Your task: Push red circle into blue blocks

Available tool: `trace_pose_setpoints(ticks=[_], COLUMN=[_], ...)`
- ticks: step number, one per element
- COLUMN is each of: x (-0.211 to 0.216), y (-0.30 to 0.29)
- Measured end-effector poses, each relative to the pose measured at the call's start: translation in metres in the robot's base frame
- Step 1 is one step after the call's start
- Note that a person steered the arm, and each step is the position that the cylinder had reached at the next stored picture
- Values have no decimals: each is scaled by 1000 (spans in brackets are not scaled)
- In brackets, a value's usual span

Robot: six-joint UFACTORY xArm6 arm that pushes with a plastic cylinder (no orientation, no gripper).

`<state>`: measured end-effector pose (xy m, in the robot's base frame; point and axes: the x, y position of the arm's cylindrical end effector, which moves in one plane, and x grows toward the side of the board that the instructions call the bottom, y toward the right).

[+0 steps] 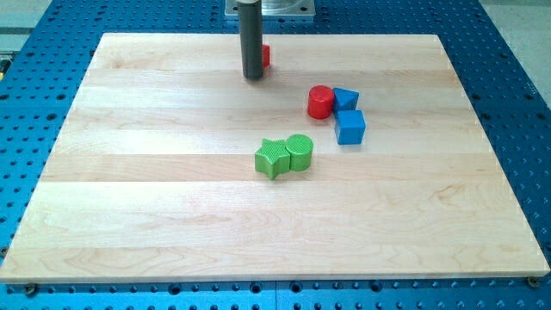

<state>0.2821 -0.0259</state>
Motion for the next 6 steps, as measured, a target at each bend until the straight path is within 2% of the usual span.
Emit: trace_pose_setpoints(ticks=[4, 6], x=[2, 64], y=[10, 45])
